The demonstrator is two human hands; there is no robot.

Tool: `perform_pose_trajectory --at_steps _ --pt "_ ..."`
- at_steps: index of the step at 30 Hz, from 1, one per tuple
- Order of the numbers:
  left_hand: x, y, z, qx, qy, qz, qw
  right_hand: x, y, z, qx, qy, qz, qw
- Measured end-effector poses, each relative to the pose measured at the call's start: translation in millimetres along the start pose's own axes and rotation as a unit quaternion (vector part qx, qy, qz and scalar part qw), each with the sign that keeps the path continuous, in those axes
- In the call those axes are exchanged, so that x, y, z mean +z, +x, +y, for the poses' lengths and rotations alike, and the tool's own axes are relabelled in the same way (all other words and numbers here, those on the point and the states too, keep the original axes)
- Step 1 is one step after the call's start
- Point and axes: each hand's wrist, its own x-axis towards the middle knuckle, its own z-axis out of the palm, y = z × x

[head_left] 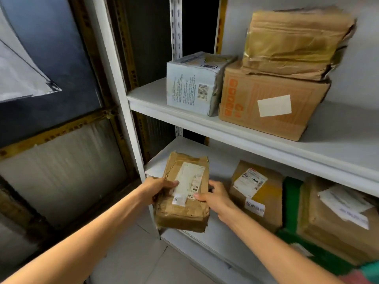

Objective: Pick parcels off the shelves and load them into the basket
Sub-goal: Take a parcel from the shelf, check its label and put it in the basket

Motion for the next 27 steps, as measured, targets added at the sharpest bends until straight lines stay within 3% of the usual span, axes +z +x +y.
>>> perform_pose_trajectory --at_steps 11,16,21,27 --pt "-39.9 154.1 49.5 0.047 0.031 -0.03 0.998 45.8 121.0 -11.4 0.005 0.062 0.141 0.988" --pt "-36.5 200.4 56.3 0.084 0.05 -0.079 0.992 48.1 158.3 -1.1 0.028 0.071 0.192 0.978" --pt "-33.6 226.2 46.8 0.084 0.082 -0.109 0.987 52.3 179.3 15.2 0.057 0.074 0.216 0.972" --pt "-28.4 237.8 52.3 0.082 0.136 -0.144 0.977 49.2 184.9 24.9 0.027 0.076 0.182 0.98"
